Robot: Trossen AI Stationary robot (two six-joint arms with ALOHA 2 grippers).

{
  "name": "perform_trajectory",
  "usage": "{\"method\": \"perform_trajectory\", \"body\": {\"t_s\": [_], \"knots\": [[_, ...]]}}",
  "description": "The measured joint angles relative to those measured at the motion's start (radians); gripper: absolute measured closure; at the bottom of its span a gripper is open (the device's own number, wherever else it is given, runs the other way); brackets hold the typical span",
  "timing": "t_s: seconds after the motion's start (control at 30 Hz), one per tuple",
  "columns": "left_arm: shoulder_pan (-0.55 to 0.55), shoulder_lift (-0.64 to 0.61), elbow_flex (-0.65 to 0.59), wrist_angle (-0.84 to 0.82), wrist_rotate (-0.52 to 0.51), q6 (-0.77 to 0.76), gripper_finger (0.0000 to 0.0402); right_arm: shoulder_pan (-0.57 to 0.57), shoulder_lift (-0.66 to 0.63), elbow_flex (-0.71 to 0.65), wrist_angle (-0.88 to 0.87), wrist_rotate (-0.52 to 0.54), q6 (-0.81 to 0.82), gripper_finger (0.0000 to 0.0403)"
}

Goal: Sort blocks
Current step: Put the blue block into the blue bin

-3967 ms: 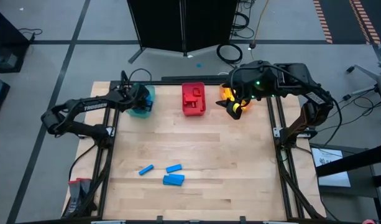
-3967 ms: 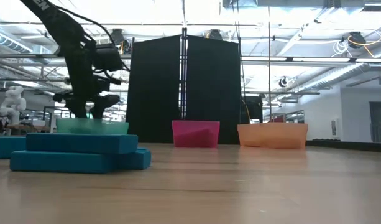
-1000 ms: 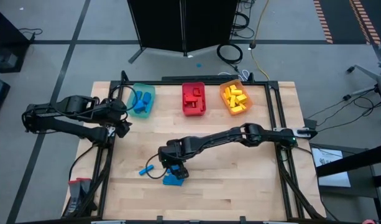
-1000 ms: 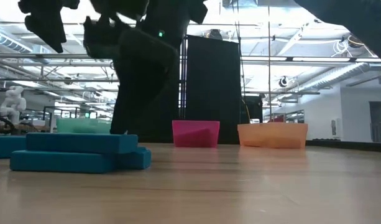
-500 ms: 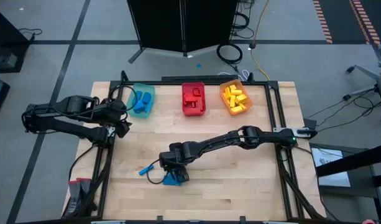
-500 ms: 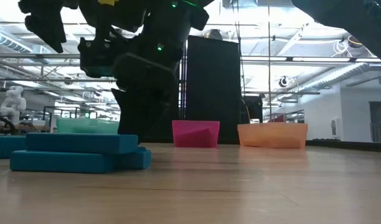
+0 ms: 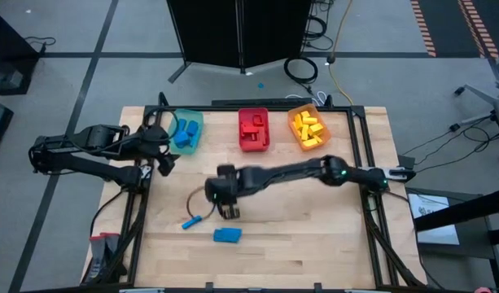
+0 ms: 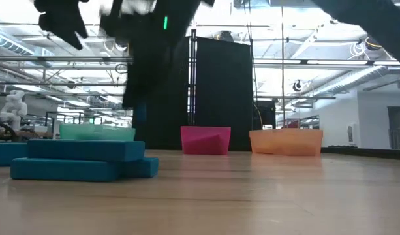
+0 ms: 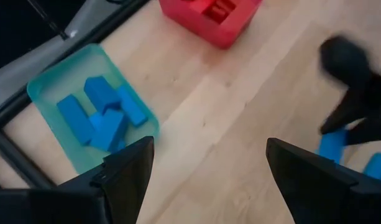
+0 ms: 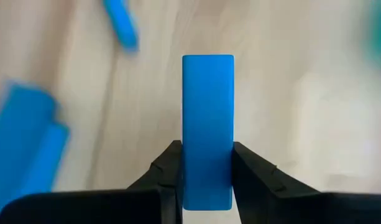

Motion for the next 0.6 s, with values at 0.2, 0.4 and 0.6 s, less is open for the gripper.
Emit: {"method": "perform_trajectory", "body": {"t_s": [0.2, 0.4, 0.6], "knots": [[0.0, -0.007, 0.0, 0.068, -0.057, 0.0, 0.0087, -0.065, -0.181, 0.006, 0.099, 0.016, 0.021, 0.0325], [0.0, -0.061, 0.0, 0.291, -0.127, 0.087, 0.0087, -0.106, -0.392, 0.01, 0.206, 0.106, -0.004, 0.0325], [0.0, -0.105, 0.0, 0.766, -0.109, 0.401, 0.0087, -0.119, -0.494, 0.007, 0.346, 0.143, -0.041, 0.0325]]}}
